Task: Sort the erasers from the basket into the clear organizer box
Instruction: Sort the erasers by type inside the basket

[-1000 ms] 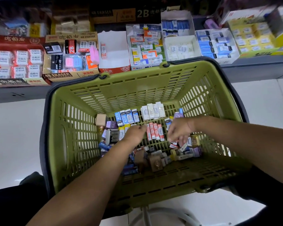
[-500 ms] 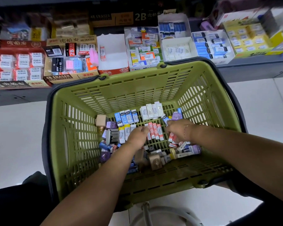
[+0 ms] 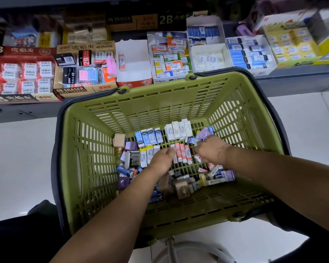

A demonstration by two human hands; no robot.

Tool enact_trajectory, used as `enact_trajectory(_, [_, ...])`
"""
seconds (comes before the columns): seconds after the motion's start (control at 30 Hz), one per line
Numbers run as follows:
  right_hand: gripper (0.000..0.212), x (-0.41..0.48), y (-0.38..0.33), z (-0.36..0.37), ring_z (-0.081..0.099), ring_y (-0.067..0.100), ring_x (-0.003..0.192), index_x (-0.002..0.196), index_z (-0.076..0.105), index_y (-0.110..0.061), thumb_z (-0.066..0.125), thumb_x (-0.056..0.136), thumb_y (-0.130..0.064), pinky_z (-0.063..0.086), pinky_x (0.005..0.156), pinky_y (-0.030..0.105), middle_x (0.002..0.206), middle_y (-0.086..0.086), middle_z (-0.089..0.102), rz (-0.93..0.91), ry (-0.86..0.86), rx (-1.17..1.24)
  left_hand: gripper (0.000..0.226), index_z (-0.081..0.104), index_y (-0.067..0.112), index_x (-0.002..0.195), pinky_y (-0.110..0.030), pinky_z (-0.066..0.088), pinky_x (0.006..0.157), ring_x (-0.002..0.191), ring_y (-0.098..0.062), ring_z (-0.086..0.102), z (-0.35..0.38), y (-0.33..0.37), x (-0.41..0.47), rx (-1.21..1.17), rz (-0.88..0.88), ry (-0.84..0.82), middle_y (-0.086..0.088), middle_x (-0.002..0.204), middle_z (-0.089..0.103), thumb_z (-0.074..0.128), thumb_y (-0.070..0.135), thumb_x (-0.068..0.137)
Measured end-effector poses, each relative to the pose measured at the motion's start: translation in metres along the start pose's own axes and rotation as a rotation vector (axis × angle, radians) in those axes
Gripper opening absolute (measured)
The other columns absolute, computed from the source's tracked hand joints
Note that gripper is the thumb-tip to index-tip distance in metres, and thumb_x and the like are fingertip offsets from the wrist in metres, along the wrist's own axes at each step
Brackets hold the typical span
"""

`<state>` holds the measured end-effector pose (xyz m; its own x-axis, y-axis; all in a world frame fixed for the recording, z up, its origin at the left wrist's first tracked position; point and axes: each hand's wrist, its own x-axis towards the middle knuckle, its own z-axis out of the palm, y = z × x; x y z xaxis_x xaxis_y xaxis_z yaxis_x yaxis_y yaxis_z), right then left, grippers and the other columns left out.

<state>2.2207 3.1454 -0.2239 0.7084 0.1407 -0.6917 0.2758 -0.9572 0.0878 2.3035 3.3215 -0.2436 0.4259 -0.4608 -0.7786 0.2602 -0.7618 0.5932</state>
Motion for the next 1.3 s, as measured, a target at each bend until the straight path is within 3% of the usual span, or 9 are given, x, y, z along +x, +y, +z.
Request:
enact_trajectory(0.23, [0.044, 0.003, 0.011, 0.008, 0.062, 0.019, 0.083, 0.101, 0.059, -0.016, 0.037, 0.096, -0.054, 0.036, 0.060, 0.026, 0.095, 0.000, 0.064, 0.330, 0.118, 0.091, 0.051, 0.042, 0.017, 0.143, -0.037, 0.034, 0.108, 0.130, -0.023, 0.047, 0.001, 0.000, -0.001, -0.006, 0.007, -0.003, -0.005, 0.145, 0.046, 0.038, 0.046, 0.100])
enact_trajectory(0.5, [0.049, 0.015, -0.010, 0.005, 0.050, 0.015, 0.059, 0.065, 0.047, -0.019, 0.042, 0.090, -0.061, 0.029, 0.049, 0.021, 0.059, -0.004, 0.048, 0.629, -0.021, 0.333, 0.045, 0.046, 0.016, 0.137, -0.042, 0.038, 0.109, 0.125, -0.024, 0.050, 0.005, 0.002, -0.003, -0.043, 0.005, 0.008, -0.007, 0.138, 0.052, 0.040, 0.042, 0.101])
enact_trajectory(0.67, [0.052, 0.022, -0.012, 0.003, 0.056, 0.022, 0.076, 0.066, 0.046, -0.013, 0.045, 0.090, -0.060, 0.040, 0.065, 0.025, 0.069, 0.001, 0.051, 0.771, -0.036, 0.681, 0.045, 0.044, 0.017, 0.139, -0.042, 0.039, 0.108, 0.124, -0.024, 0.050, 0.005, 0.004, -0.005, -0.019, 0.004, 0.003, -0.007, 0.140, 0.049, 0.040, 0.042, 0.101])
enact_trajectory(0.77, [0.053, 0.020, -0.008, 0.003, 0.055, 0.023, 0.073, 0.062, 0.047, -0.012, 0.044, 0.093, -0.055, 0.040, 0.064, 0.027, 0.067, 0.003, 0.051, 0.681, -0.039, 0.802, 0.046, 0.043, 0.017, 0.140, -0.038, 0.039, 0.107, 0.125, -0.024, 0.050, 0.004, 0.006, -0.007, 0.013, 0.021, 0.015, -0.006, 0.141, 0.049, 0.038, 0.042, 0.101])
enact_trajectory(0.83, [0.052, 0.015, -0.004, 0.004, 0.058, 0.024, 0.077, 0.067, 0.053, -0.011, 0.044, 0.093, -0.055, 0.043, 0.065, 0.028, 0.070, 0.005, 0.054, 0.587, -0.038, 0.811, 0.045, 0.044, 0.018, 0.139, -0.031, 0.040, 0.100, 0.124, -0.024, 0.049, 0.002, 0.006, -0.007, 0.038, 0.030, 0.018, -0.004, 0.138, 0.051, 0.038, 0.042, 0.101])
enact_trajectory(0.93, [0.048, 0.009, -0.003, 0.011, 0.057, 0.023, 0.102, 0.105, 0.058, -0.015, 0.055, 0.085, -0.058, 0.044, 0.085, 0.034, 0.110, 0.004, 0.057, 0.503, 0.092, 0.653, 0.035, 0.048, 0.020, 0.127, -0.028, 0.044, 0.092, 0.119, -0.023, 0.049, 0.003, 0.002, -0.006, 0.183, 0.118, 0.040, 0.003, 0.124, 0.053, 0.047, 0.040, 0.099])
enact_trajectory(1.03, [0.076, 0.006, -0.003, 0.020, 0.043, 0.023, 0.124, 0.131, 0.039, -0.020, 0.071, 0.071, -0.056, 0.026, 0.106, 0.040, 0.131, 0.002, 0.045, 0.413, 0.191, 0.561, 0.065, 0.036, 0.017, 0.143, -0.036, 0.041, 0.103, 0.124, -0.024, 0.048, 0.007, 0.000, -0.003, 0.383, 0.243, 0.100, -0.004, 0.138, 0.041, 0.068, 0.028, 0.088])
enact_trajectory(1.17, [0.092, 0.009, -0.002, 0.029, 0.040, 0.022, 0.128, 0.138, 0.032, -0.020, 0.078, 0.065, -0.052, 0.024, 0.105, 0.037, 0.136, 0.002, 0.042, 0.368, 0.210, 0.536, 0.095, 0.022, 0.016, 0.150, -0.036, 0.040, 0.104, 0.128, -0.025, 0.044, 0.011, -0.002, 0.003, 0.565, 0.279, 0.104, -0.006, 0.144, 0.030, 0.081, 0.019, 0.075])
enact_trajectory(1.3, [0.092, 0.012, -0.008, 0.036, 0.045, 0.023, 0.123, 0.137, 0.032, -0.017, 0.082, 0.064, -0.044, 0.025, 0.103, 0.034, 0.133, 0.003, 0.043, 0.347, 0.251, 0.579, 0.096, 0.018, 0.017, 0.151, -0.039, 0.043, 0.099, 0.123, -0.031, 0.050, 0.017, -0.004, 0.007, 0.598, 0.257, 0.129, -0.009, 0.147, 0.024, 0.079, 0.014, 0.077])
